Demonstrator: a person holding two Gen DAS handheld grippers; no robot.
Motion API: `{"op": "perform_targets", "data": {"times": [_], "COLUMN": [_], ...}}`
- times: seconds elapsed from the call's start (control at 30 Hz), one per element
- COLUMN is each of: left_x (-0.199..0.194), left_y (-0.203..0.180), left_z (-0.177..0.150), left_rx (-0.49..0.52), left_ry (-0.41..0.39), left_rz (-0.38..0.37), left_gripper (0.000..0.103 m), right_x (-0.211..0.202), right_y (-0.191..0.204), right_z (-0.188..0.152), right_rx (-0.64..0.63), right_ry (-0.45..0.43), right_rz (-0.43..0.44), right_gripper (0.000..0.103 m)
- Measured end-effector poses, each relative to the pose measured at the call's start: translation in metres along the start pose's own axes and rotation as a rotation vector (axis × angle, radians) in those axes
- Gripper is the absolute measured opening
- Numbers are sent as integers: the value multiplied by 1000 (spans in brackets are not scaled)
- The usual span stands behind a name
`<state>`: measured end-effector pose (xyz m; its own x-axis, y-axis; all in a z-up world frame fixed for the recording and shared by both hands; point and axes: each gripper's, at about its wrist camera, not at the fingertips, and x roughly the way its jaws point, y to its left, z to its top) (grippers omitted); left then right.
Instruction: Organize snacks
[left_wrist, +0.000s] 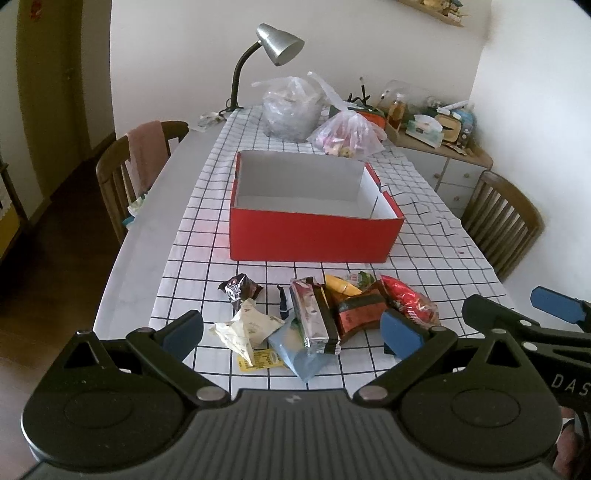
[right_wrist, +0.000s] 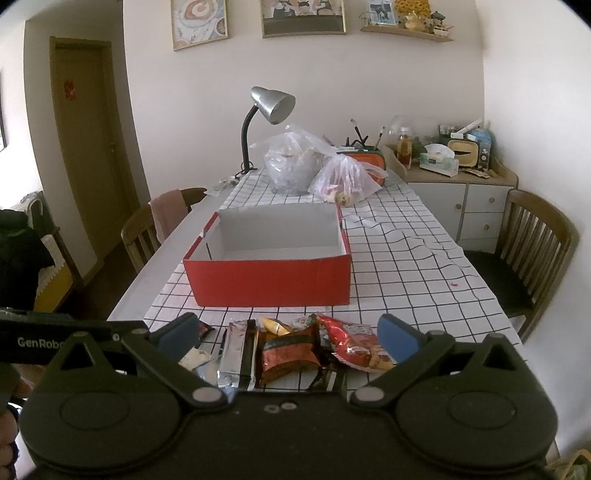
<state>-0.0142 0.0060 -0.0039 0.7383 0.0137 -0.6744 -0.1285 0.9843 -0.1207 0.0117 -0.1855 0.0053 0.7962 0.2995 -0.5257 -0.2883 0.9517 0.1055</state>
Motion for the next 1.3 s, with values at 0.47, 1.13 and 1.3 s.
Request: {"op": "perform_targets", "data": {"times": [0.47,1.13,1.3], "left_x": [-4,-9,-9], "left_y": [-6,-9,-10], "left_z": [0,3,3], "left_rx": [25,47,46], "left_ry": [-14,-35,-31], "left_rz": [9,7,3], "left_gripper": [103,103,103], "right_x": [-5,-10,-14], "right_y": [-4,-6,-6], "right_z": [-3,-3,-5], "right_rx": [18,26,22], "right_ry": [-10,-24,-29], "right_rz": [-2,-3,-9], "right_gripper": [103,103,103]}}
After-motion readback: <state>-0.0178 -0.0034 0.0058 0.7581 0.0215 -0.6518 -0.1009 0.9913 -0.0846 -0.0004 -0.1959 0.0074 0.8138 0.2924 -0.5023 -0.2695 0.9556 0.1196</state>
